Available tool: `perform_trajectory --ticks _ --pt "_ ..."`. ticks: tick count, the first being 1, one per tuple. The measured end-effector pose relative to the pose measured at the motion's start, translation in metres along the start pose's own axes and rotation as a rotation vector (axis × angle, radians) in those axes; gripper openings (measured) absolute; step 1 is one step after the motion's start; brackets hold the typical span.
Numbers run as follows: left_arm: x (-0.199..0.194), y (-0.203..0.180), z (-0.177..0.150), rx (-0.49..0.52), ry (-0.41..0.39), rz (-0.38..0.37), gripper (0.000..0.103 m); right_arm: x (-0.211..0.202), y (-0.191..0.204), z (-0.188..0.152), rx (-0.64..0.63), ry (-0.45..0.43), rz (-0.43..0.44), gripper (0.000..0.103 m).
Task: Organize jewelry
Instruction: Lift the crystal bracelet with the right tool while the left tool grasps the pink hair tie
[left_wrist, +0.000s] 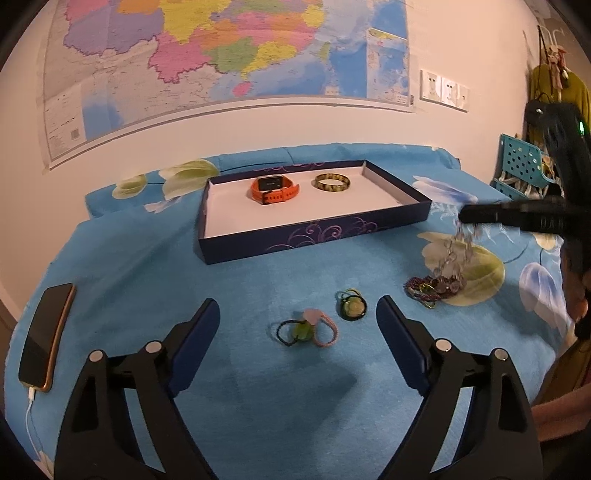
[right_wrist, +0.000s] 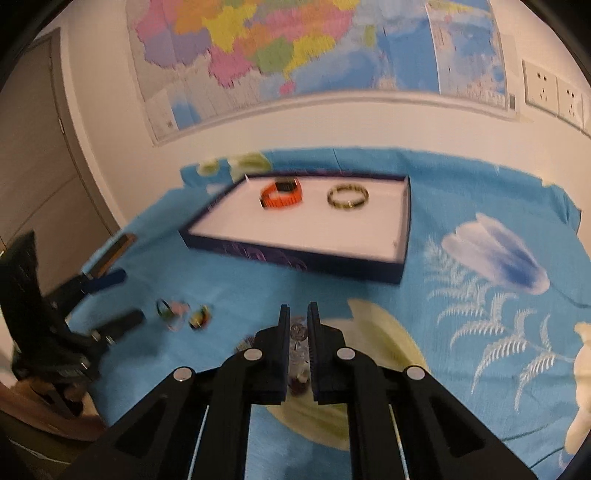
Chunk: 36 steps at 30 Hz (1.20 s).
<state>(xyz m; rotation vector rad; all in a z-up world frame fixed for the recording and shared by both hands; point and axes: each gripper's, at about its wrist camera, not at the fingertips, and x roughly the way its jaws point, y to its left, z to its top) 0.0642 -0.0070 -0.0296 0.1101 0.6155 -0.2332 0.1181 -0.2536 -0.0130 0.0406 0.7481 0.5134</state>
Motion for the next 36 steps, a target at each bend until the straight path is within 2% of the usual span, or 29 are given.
perform_trajectory --ticks 8,12,17,20,25,28,29,30,31,33,36 --pt "0.015 -0.007 0.007 0.047 0.036 -0.039 0.073 -0.012 -0.007 0.022 0.020 -0.078 0.005 0.008" --pt "0.033 -0.009 0.010 0.081 0.089 -0.049 0.068 0.002 -0.023 0.019 0.051 -0.035 -0.023 0.008" --pt "0.049 -0.005 0.010 0.070 0.161 -0.114 0.058 0.024 -0.046 0.001 0.113 0.047 -0.058 0.008" --pt "0.055 -0.001 0.009 0.048 0.193 -0.132 0.047 0.030 -0.052 -0.009 0.121 0.076 -0.076 0.008" --pt "0.055 0.003 0.003 0.034 0.229 -0.169 0.022 0.032 -0.055 -0.017 0.114 0.097 -0.089 0.010" --pt "0.052 0.003 0.001 0.034 0.235 -0.188 0.019 0.032 -0.056 -0.018 0.113 0.097 -0.098 0.023" --pt "0.052 0.004 0.001 0.029 0.238 -0.192 0.019 0.032 -0.057 -0.019 0.115 0.092 -0.101 0.033" --pt "0.051 0.005 0.002 0.017 0.239 -0.191 0.025 0.032 -0.058 -0.018 0.118 0.091 -0.094 0.039" --pt "0.051 0.007 0.002 0.013 0.236 -0.188 0.032 0.032 -0.058 -0.018 0.120 0.090 -0.093 0.040" --pt "0.052 0.007 0.004 0.014 0.230 -0.177 0.033 0.033 -0.057 -0.018 0.119 0.095 -0.085 0.047" --pt "0.055 0.007 0.006 0.014 0.234 -0.192 0.033 0.041 -0.053 -0.017 0.093 0.124 -0.082 0.051"
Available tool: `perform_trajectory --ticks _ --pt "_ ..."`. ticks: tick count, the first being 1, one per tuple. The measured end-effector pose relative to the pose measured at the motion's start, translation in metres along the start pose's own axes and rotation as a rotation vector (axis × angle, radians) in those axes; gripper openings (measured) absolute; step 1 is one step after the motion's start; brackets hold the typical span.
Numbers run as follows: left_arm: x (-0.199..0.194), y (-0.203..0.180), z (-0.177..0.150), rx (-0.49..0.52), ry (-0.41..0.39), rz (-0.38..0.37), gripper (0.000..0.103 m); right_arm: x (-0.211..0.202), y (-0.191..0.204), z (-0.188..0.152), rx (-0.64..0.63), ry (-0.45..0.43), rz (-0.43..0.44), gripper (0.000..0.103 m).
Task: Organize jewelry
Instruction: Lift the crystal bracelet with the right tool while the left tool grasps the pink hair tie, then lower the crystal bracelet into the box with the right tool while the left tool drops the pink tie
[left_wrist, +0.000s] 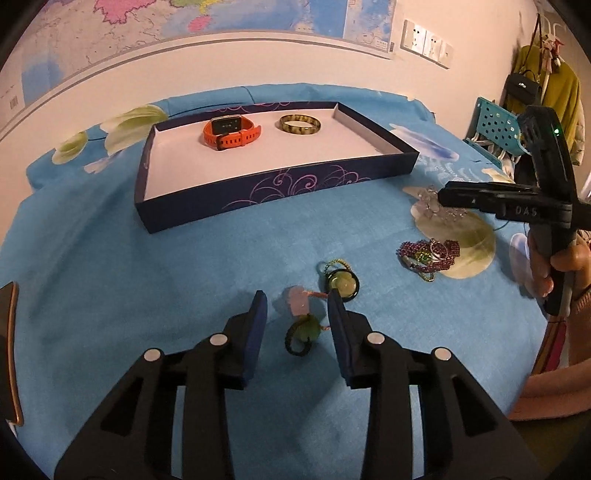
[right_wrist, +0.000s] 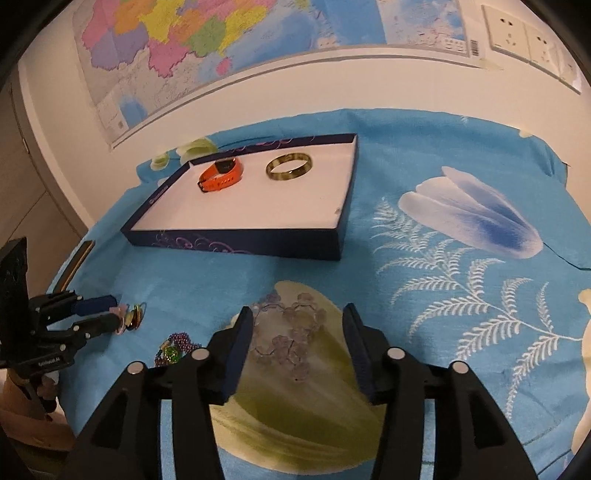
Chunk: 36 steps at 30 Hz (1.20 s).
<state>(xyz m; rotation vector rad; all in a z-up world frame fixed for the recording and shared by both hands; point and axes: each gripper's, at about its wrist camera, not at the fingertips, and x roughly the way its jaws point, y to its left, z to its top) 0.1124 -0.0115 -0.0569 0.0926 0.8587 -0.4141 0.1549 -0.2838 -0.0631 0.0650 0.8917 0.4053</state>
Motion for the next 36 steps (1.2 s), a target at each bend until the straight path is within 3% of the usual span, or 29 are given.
perform_trajectory --ticks 4,7,10,12,23,36 --pt "0.005 -0.002 0.003 0.005 0.013 -0.009 0.018 0.008 0.006 0.001 -0.029 0.031 -0.011 0.052" --pt "0.005 -0.001 0.003 -0.004 0.011 -0.017 0.015 0.009 0.010 0.001 -0.064 0.040 -0.036 0.049" --pt "0.005 -0.002 0.003 -0.008 0.009 -0.015 0.011 0.009 0.015 0.000 -0.102 0.046 -0.071 0.031" --pt "0.003 -0.003 0.003 -0.007 0.002 -0.015 0.011 0.008 0.016 -0.001 -0.108 0.045 -0.065 0.013" --pt "-0.018 0.004 0.010 -0.058 -0.075 -0.026 0.011 -0.019 0.017 0.004 -0.050 -0.042 0.011 0.011" --pt "-0.045 0.013 0.036 -0.069 -0.182 -0.039 0.011 -0.041 0.036 0.034 -0.078 -0.136 0.069 0.011"
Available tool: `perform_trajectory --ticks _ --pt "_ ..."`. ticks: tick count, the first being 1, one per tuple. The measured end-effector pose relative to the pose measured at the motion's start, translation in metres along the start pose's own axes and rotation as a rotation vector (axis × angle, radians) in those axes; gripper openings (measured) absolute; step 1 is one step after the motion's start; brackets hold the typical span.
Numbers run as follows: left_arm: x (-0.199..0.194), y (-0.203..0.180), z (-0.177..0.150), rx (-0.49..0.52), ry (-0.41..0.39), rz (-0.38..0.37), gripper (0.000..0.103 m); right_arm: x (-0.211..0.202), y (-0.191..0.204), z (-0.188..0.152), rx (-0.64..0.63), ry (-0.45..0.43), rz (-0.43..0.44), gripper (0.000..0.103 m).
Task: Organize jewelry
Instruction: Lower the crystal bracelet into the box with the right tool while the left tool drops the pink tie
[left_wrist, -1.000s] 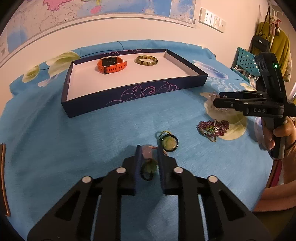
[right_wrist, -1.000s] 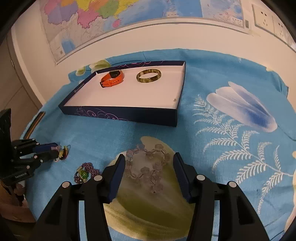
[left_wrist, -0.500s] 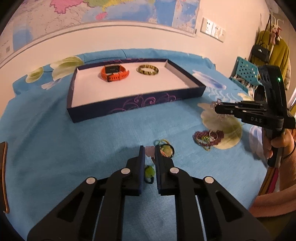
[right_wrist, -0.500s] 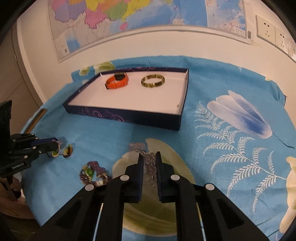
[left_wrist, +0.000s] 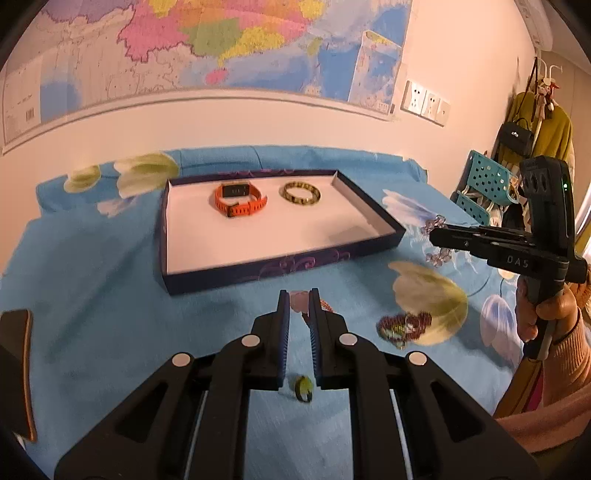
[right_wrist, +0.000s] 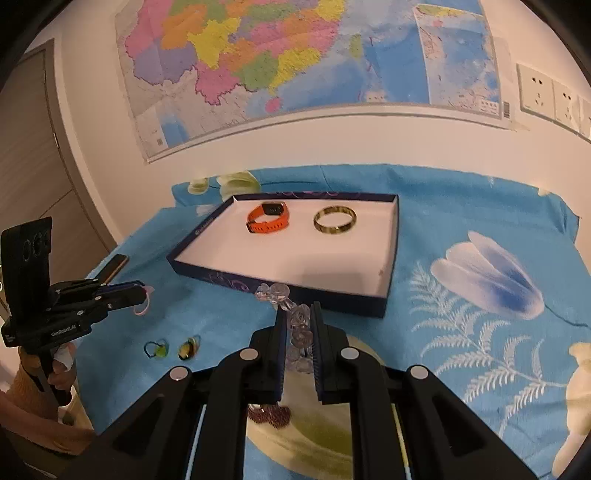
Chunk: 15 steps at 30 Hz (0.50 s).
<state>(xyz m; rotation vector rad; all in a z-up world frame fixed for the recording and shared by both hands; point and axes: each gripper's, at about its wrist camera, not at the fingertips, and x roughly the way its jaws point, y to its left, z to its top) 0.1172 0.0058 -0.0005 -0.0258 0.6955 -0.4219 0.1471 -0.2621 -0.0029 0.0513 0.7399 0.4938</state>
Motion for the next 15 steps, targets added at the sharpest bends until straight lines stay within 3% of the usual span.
perform_trajectory --ticks 15 --pt "0.032 0.019 0.053 0.006 -0.036 0.036 0.011 0.042 -0.013 0.057 -0.014 -0.018 0.012 0.011"
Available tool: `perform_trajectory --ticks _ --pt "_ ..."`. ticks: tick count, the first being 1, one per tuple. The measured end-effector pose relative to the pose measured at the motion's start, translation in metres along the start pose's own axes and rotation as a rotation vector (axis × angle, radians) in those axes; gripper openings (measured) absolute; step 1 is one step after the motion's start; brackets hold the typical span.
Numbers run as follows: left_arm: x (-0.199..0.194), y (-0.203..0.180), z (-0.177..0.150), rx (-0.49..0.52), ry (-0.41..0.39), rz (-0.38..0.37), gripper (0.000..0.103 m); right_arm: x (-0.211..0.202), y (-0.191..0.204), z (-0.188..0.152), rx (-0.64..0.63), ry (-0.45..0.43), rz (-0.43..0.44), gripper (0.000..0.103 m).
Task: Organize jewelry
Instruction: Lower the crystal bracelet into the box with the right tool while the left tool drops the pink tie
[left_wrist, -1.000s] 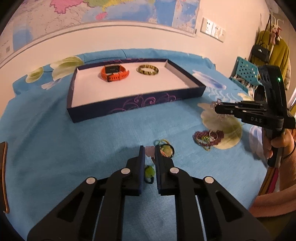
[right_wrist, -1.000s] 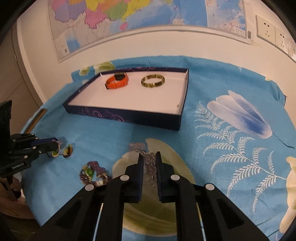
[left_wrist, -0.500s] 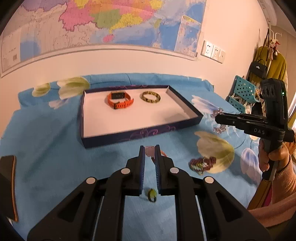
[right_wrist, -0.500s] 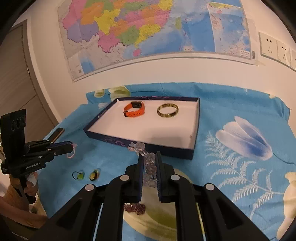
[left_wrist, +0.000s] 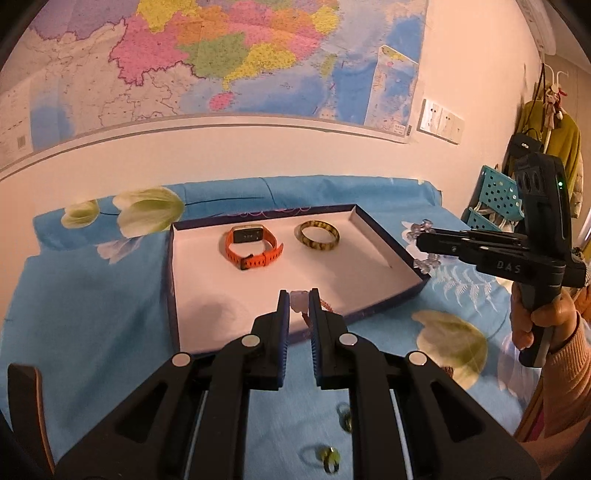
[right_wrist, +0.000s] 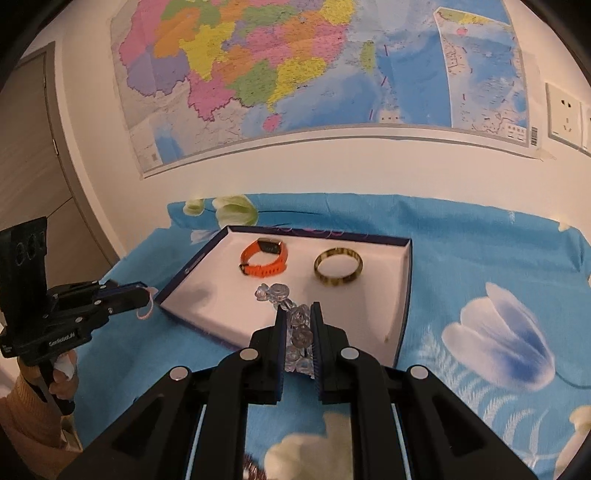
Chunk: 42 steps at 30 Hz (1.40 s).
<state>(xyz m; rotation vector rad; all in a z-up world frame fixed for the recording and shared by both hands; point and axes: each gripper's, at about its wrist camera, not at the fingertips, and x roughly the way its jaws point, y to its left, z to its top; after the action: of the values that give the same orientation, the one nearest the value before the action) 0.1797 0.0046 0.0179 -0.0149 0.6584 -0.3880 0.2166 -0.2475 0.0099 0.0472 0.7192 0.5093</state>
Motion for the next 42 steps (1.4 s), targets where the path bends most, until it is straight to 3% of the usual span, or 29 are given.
perform_trajectory --ticks 14,34,42 --pt "0.066 0.019 0.028 -0.040 0.076 0.036 0.011 0.062 -0.011 0.024 -0.002 0.069 -0.038 0.011" --pt "0.127 0.026 0.032 -0.055 0.184 0.097 0.011 0.118 -0.001 0.019 -0.096 0.173 -0.118 0.011" --pt "0.141 0.029 0.031 -0.068 0.215 0.128 0.014 0.117 0.000 0.021 -0.094 0.159 -0.115 0.023"
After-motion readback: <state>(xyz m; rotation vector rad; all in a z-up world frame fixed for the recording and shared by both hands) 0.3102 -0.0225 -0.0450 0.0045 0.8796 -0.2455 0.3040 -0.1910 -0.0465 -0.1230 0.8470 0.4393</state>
